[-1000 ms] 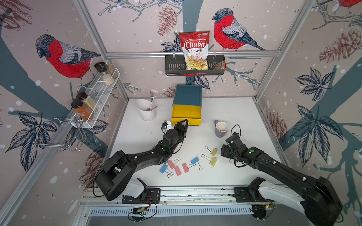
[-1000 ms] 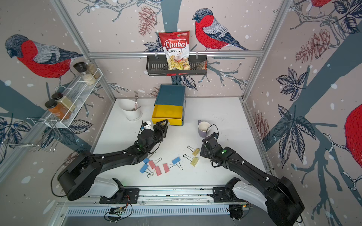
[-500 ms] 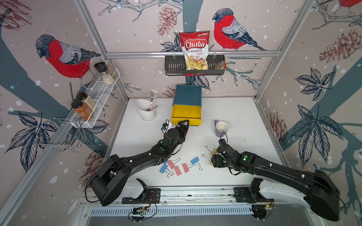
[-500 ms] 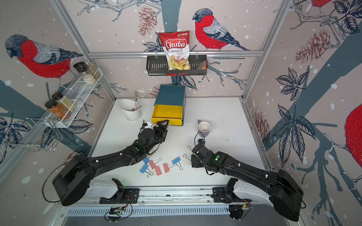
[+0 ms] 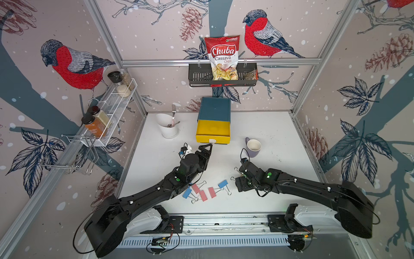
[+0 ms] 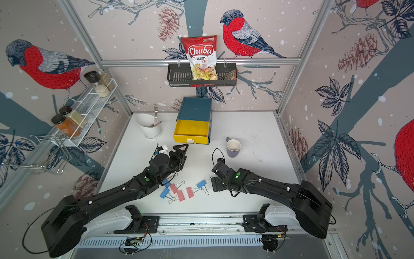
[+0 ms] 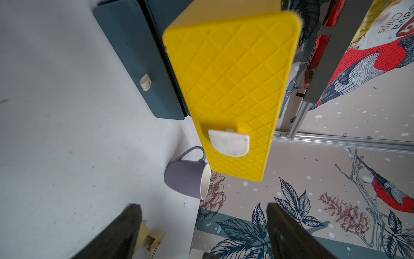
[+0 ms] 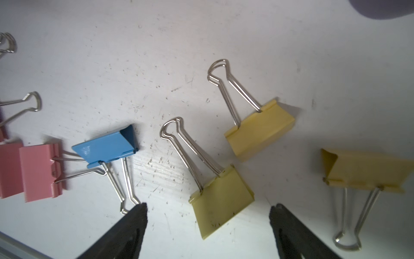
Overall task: Put the binder clips in the drawer according to color
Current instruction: Pick up the binder clip at the center of the board.
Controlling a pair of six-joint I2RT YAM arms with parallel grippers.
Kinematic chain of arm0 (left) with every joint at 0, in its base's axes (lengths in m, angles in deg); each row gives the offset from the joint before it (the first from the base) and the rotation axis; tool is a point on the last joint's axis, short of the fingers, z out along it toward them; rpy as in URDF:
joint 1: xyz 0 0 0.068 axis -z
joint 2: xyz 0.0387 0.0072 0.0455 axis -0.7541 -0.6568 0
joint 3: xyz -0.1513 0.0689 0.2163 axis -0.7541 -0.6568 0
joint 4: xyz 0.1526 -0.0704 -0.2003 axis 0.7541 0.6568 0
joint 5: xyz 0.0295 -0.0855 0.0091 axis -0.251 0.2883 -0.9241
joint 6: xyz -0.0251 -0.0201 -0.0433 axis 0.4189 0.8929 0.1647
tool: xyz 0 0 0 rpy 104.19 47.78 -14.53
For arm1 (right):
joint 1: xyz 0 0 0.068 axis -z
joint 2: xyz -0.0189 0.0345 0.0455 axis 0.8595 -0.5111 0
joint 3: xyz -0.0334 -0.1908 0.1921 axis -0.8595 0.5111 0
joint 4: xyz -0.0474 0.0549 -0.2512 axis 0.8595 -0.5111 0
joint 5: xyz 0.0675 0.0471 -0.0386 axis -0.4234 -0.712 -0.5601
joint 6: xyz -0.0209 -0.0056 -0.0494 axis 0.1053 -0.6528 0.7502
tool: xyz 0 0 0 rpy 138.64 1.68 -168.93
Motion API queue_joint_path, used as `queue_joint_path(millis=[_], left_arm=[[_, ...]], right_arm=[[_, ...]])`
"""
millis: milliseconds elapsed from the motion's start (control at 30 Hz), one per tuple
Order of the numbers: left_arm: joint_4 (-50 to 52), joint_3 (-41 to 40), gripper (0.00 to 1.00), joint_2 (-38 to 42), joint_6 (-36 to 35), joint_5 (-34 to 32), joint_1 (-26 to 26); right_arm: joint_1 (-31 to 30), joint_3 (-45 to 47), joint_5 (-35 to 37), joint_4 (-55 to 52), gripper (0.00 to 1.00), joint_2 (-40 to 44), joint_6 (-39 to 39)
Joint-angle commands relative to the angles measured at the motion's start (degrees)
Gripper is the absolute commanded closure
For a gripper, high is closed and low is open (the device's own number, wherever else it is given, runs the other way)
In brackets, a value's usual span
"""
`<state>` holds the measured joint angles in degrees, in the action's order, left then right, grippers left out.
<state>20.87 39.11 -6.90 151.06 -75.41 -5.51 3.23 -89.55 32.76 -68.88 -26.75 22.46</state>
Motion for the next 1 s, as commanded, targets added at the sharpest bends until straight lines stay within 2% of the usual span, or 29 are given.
queue_joint_path(millis=[0,133,333,667,967], left_arm=[[3.7,-0.7,0.09,2.9,-1.7,-2.0,0.1],[6.6,-1.0,0.09,6.1,-2.4,-3.0,0.1],[8.5,-2.1,0.09,8.9,-2.5,-4.5,0.2],[9.8,-2.6,0.09,10.8,-2.3,-5.3,0.1],[11.5,-2.7,0.09,11.9,-2.6,-5.2,0.1]], right_arm=[[0.8,0.2,-1.7,1.9,0.09,-1.6,2.4],[1.5,0.9,-4.0,4.1,0.1,-2.7,3.5],[-0.9,2.4,-7.3,6.1,0.11,-4.3,3.7],[-5.5,2.3,-3.0,4.1,0.15,-5.1,0.0],[-5.5,0.3,0.3,2.3,0.26,-9.4,1.1]])
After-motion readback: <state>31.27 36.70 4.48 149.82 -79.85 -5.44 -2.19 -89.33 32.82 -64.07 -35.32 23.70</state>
